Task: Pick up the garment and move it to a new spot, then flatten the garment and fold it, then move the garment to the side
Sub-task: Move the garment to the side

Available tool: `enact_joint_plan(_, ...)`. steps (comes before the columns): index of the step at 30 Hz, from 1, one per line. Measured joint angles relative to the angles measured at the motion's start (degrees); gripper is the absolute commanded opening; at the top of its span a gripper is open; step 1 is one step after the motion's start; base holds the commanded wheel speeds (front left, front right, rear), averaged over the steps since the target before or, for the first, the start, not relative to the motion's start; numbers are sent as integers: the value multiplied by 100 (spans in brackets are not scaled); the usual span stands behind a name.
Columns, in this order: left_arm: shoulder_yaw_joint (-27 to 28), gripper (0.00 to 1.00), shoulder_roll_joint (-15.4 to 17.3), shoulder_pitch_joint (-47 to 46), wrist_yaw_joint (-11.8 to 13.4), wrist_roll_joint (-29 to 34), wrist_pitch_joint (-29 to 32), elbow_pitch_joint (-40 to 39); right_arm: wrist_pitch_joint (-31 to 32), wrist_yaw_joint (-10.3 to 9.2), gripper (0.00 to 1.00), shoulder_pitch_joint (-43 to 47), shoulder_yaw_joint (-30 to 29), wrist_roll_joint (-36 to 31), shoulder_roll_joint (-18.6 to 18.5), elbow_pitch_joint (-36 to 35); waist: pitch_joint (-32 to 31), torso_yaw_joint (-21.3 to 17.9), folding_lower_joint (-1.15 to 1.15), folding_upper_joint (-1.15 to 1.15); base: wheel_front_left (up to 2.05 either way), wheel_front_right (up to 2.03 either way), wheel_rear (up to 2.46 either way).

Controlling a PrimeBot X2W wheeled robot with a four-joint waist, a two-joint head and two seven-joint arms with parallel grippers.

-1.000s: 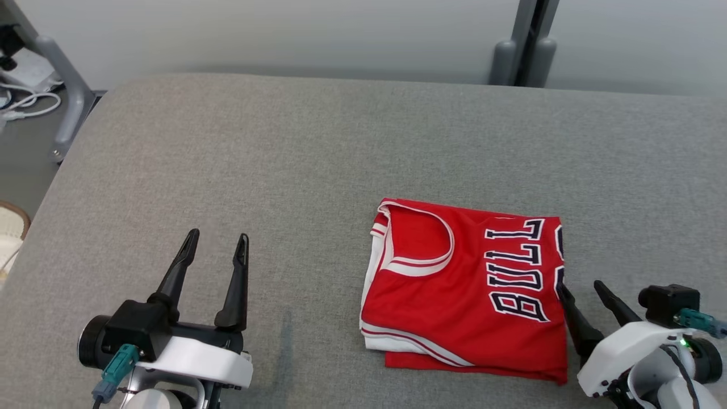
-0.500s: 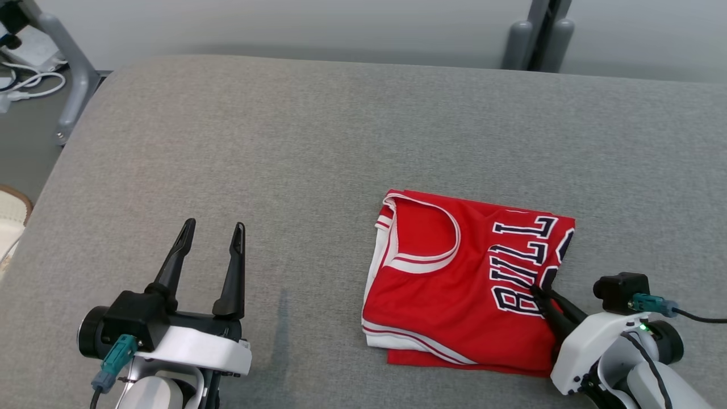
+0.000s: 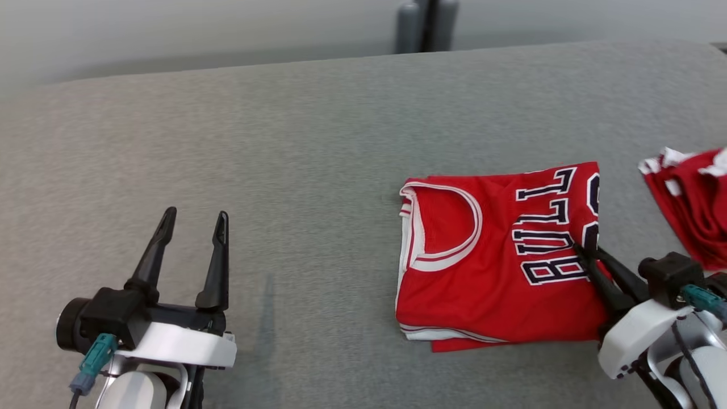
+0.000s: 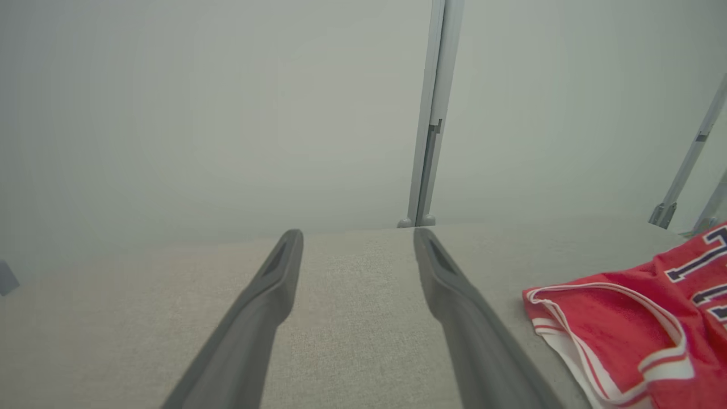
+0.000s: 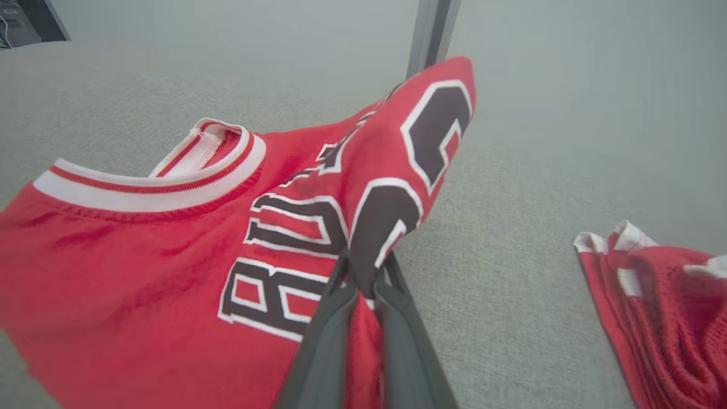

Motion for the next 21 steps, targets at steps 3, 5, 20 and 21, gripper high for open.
enact_joint_plan(3, -1, 100, 70, -80, -4, 24, 14, -65, 68, 1, 0, 116, -205, -154, -62, -299, 79, -345, 0, 0, 0, 0, 0)
enact_joint_plan(5, -8, 100, 91, -171, -5, 42, 41, -111, 96, 0, 0, 127, -293, -233, -105, -446, 136, -558, 0, 0, 0, 0, 0)
enact_joint_plan(20, -176, 100, 280, -795, -43, 222, 310, -509, -282, 1, 0, -1803, -148, -318, -1190, 78, 1128, -1420, 0, 0, 0, 0, 0)
enact_joint_plan(21, -187, 100, 290, -848, -57, 244, 331, -525, -330, 1, 0, -1904, -163, -309, -1281, 227, 1212, -1433, 0, 0, 0, 0, 0)
